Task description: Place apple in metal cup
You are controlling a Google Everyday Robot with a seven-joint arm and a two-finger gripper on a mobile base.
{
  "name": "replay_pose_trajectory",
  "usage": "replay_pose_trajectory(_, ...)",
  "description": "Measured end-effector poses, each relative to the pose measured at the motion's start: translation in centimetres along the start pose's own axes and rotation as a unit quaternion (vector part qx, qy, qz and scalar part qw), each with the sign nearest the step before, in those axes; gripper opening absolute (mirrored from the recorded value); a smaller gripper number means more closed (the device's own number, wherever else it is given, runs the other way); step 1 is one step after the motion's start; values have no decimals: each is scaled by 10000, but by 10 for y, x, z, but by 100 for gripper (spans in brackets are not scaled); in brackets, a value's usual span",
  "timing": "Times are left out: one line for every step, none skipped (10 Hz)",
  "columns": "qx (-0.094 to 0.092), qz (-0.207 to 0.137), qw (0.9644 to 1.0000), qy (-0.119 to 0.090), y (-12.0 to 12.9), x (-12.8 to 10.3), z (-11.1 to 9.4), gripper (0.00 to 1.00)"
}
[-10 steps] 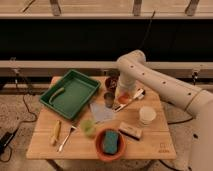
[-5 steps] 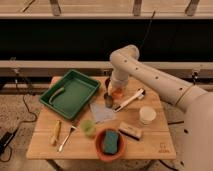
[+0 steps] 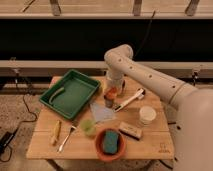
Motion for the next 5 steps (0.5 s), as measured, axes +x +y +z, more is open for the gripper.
replay_pose_trajectory(8,-8,10000,-12,-1,1,2,60)
replay_pose_trajectory(-9,-10,10000,-41,-1,2,3,72)
replay_pose_trajectory(-17,-14,10000,-35,-1,4,4,78)
replay_pose_trajectory(-12,-13,10000,-23,-3,6,4,80)
replay_pose_trajectory(9,2,10000,18,-3,8,4,80)
